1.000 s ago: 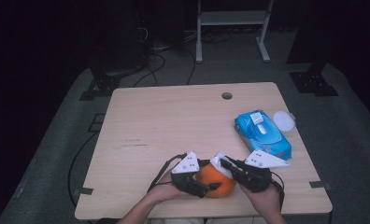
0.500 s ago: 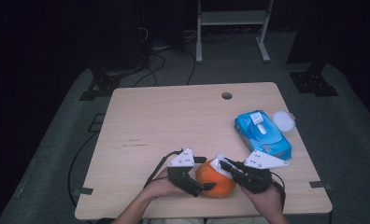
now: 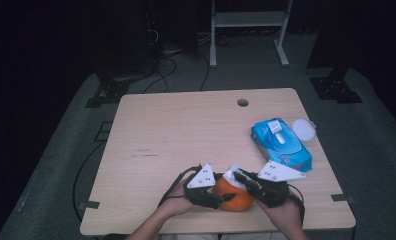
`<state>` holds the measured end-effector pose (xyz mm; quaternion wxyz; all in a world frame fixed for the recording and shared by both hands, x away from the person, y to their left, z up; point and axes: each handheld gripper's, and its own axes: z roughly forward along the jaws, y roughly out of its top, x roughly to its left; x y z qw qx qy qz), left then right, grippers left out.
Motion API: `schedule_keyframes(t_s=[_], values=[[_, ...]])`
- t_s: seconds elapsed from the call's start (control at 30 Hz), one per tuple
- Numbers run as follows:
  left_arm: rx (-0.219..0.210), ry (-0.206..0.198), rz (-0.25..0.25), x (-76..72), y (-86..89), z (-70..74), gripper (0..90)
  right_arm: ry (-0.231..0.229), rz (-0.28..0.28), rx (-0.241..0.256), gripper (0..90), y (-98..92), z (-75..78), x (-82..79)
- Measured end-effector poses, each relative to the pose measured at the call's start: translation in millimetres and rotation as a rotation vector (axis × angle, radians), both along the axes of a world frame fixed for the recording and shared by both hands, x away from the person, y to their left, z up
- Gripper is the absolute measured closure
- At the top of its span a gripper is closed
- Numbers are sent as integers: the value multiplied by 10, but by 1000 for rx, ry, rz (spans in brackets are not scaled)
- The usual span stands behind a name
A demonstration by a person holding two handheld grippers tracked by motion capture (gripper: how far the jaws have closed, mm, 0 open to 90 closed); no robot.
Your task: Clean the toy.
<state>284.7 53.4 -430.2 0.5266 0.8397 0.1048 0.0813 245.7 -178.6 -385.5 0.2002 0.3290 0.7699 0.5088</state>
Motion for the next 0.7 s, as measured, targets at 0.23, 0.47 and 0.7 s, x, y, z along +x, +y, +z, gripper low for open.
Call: schedule_keyframes(t_s=[0.23,0.47,0.7], values=[[4,-28,41,0,-7,24,422,33,-38,68,827,-132,-26,22],[24,-70,91,-6,25,63,430,45,-12,93,826,-107,-34,50],[45,-109,131,-16,16,69,430,99,-82,123,825,-241,-121,130]])
